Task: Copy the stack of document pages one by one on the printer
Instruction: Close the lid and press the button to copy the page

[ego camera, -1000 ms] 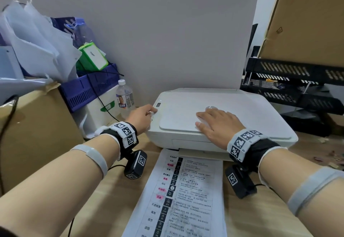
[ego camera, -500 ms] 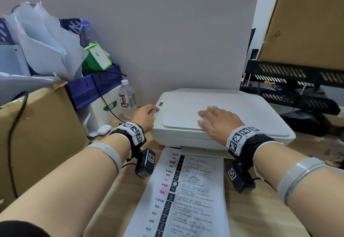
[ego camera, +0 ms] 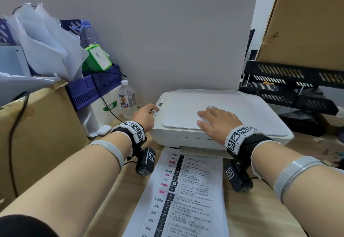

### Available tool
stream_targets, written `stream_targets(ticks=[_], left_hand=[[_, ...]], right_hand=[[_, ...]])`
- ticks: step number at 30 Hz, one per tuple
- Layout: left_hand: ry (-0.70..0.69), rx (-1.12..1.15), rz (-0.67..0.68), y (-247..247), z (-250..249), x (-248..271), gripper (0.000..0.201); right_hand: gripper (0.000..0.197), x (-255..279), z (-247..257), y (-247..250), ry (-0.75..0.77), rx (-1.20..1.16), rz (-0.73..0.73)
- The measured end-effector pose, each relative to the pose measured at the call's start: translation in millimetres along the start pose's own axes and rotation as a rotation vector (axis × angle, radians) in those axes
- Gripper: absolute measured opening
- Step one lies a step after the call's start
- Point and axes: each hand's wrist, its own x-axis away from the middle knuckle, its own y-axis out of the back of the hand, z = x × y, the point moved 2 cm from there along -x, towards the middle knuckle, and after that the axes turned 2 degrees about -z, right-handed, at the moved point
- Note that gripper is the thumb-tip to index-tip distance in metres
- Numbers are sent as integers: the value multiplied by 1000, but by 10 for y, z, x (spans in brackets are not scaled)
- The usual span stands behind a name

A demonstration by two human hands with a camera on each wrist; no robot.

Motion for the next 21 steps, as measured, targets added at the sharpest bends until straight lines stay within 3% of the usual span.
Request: stream_targets(ticks=[10,21], left_hand=[[-12,29,11,-27,-3,-16,50],[29,136,-7,-29,8,-2,40]], right_hand=[[55,11,7,14,-8,-6,3],[55,9,11,10,-17,-19,10]])
